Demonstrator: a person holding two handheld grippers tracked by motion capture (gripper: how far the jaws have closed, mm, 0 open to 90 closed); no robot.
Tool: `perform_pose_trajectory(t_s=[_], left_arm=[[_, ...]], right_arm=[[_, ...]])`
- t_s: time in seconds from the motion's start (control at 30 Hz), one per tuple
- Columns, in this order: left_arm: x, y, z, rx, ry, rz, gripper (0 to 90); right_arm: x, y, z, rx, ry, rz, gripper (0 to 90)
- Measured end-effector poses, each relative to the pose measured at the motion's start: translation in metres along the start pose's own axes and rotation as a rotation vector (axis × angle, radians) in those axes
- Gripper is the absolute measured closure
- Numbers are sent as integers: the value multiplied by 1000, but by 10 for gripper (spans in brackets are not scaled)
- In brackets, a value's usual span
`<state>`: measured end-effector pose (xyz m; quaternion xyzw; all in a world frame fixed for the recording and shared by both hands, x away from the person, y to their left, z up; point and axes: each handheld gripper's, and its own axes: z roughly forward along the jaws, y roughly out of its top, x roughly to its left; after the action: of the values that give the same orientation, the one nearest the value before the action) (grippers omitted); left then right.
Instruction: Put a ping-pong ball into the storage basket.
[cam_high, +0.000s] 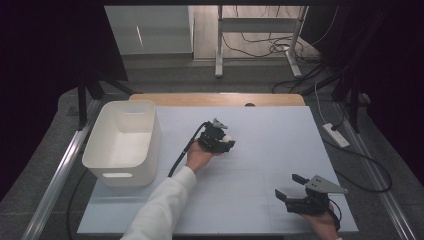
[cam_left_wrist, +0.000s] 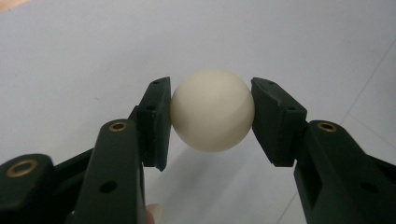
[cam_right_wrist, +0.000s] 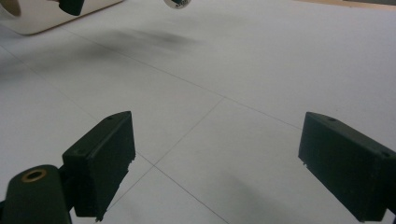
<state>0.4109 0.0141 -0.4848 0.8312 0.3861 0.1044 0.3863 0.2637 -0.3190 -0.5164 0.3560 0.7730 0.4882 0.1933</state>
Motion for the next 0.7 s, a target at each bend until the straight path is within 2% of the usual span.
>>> perform_pose_trajectory(t_s=[0.13,0.7], left_arm=[[-4,1,-10,-22,-3,21,506],[-5,-3,-30,-56,9,28,506]], right_arm=[[0,0,0,-1,0,-1,107],[1,0,2,9,-4,-3,108]])
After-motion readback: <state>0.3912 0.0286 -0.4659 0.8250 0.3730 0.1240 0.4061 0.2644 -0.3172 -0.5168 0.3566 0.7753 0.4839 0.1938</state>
